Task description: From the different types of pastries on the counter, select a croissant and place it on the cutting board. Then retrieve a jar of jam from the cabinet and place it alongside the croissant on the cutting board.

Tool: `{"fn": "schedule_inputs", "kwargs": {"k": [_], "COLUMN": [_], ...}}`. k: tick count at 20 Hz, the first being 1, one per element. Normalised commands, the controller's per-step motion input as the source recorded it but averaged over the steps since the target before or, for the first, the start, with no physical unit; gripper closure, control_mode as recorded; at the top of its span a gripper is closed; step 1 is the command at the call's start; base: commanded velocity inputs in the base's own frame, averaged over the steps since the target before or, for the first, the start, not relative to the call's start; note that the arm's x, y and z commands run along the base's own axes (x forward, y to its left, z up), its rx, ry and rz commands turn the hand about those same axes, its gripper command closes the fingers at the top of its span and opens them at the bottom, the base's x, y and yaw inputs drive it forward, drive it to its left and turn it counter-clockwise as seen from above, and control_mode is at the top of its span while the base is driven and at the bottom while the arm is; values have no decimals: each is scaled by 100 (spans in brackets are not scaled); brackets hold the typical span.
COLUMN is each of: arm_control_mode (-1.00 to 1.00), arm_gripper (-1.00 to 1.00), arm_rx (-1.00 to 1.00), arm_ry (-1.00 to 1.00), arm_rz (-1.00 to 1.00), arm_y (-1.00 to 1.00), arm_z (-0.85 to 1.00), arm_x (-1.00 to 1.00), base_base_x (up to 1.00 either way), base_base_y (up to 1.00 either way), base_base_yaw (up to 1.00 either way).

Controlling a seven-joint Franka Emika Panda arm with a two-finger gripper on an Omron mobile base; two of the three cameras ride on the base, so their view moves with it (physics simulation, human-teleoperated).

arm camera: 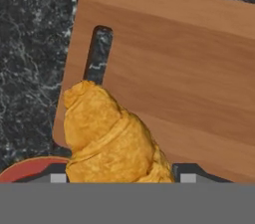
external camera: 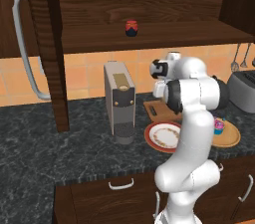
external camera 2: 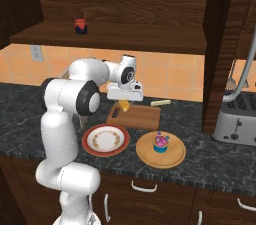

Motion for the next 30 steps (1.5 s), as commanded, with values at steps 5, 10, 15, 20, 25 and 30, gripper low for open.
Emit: {"fn": "schedule_inputs", "kwargs": {"k": [5,10,15,20,25,30], "arm_control_mode": [-100,-100,-100,-100,-100,-100], "arm_gripper": [100,100,100,-100,-100,-100], "arm_rx": [-1,-1,0,0,0,0], "arm_ry": [0,0,-1,0,0,0], "arm_rz": [0,0,0,0,0,0], "arm_y": [0,0,0,0,0,0], "arm_z": [-47,-51,-4,-18,-8,14], "arm_x": [5,9,18,22,10,0], "base_base_x": [0,0,0,0,0,0], "base_base_y": [0,0,0,0,0,0], "base_base_yaw": [0,0,0,0,0,0]}}
